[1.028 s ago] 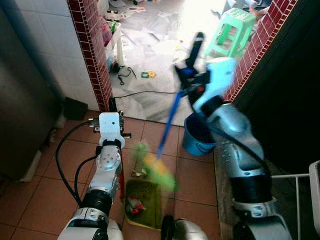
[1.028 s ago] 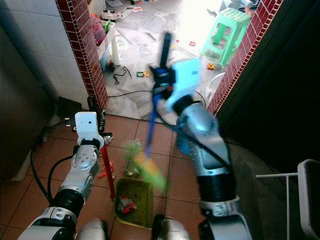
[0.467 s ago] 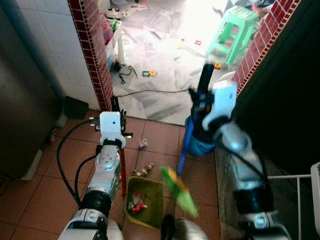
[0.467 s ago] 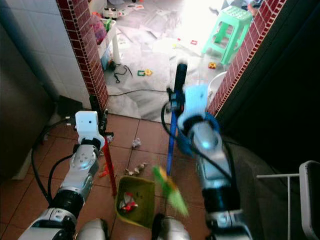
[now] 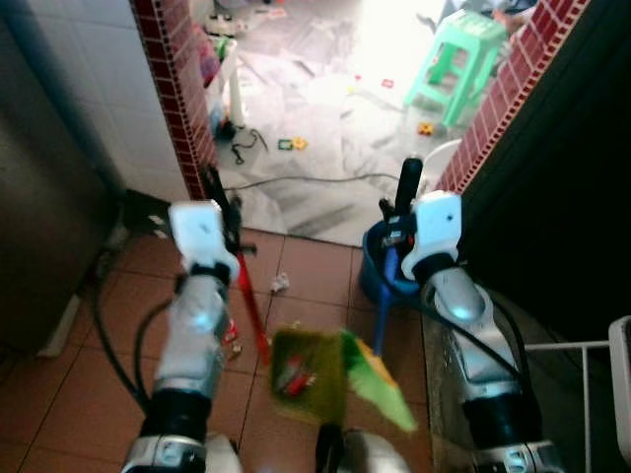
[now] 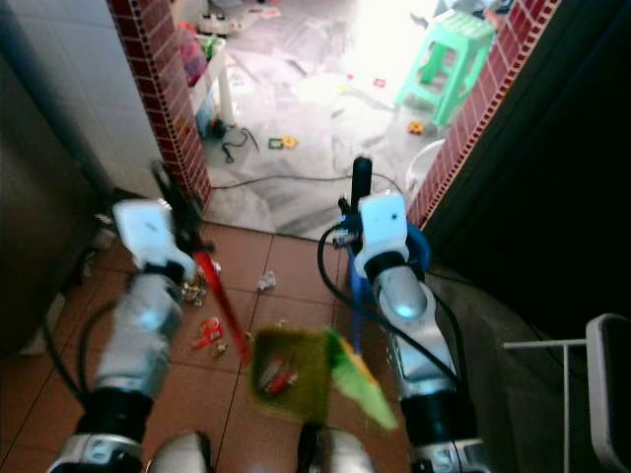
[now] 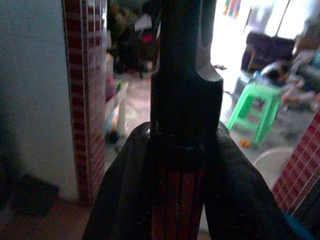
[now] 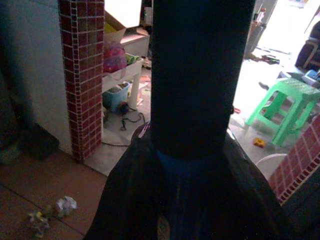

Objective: Sweep floor

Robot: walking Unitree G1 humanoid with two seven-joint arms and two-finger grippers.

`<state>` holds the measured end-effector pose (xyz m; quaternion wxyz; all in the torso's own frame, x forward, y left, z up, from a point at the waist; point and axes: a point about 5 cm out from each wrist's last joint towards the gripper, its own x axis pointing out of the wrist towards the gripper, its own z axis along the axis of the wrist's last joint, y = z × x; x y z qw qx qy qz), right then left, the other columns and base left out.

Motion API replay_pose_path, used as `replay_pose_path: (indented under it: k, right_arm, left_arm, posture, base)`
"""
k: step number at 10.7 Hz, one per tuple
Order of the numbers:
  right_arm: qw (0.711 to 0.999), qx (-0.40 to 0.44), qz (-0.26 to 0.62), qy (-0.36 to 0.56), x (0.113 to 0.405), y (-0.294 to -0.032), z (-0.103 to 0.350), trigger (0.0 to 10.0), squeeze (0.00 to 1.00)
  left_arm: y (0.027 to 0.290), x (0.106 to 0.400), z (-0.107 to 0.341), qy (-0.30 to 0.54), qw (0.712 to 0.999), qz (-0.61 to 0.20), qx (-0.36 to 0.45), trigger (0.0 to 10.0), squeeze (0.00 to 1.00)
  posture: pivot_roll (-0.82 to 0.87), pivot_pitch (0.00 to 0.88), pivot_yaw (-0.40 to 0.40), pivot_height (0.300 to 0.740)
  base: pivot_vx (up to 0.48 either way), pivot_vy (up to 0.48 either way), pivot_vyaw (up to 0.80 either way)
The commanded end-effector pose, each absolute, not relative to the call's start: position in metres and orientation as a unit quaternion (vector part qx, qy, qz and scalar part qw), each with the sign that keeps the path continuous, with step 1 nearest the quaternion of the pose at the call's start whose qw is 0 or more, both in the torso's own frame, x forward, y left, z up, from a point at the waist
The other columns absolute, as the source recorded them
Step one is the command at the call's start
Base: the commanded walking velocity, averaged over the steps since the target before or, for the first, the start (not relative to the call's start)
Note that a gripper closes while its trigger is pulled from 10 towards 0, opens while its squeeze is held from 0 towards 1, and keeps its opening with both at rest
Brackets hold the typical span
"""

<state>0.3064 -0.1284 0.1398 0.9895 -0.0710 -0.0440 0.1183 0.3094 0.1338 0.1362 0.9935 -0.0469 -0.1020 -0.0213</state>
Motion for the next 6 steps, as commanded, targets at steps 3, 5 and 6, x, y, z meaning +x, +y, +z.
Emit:
replay_pose_path:
  k: [3,5,6]
  right_arm:
    - [0.991,-0.130,0.021,-0.037,0.312,-0.165,0.131,10.0,0.00]
    - [0.990,-0.133,-0.042,-0.002,0.308,-0.188,0.113,10.0,0.00]
    - [0.992,-0.115,-0.051,0.010,0.307,-0.190,0.106,10.0,0.00]
  left_arm:
    - [0.146,0.304,0.176,-0.149,0.986,-0.019,-0.078,10.0,0.00]
    - [0.147,0.305,0.197,-0.169,0.982,-0.011,-0.088,10.0,0.00]
    - [0.149,0.309,0.212,-0.188,0.978,-0.005,-0.093,10.0,0.00]
  posture:
    - [-0.03,0.059,-0.054,0.740]
    - [-0.03,0.035,-0.048,0.740]
    - [-0.02,0.030,-0.049,0.740]
  base:
    - [0.000,0.000,0.00]
    - [0.000,0.000,0.00]
    - [0.000,0.000,0.00]
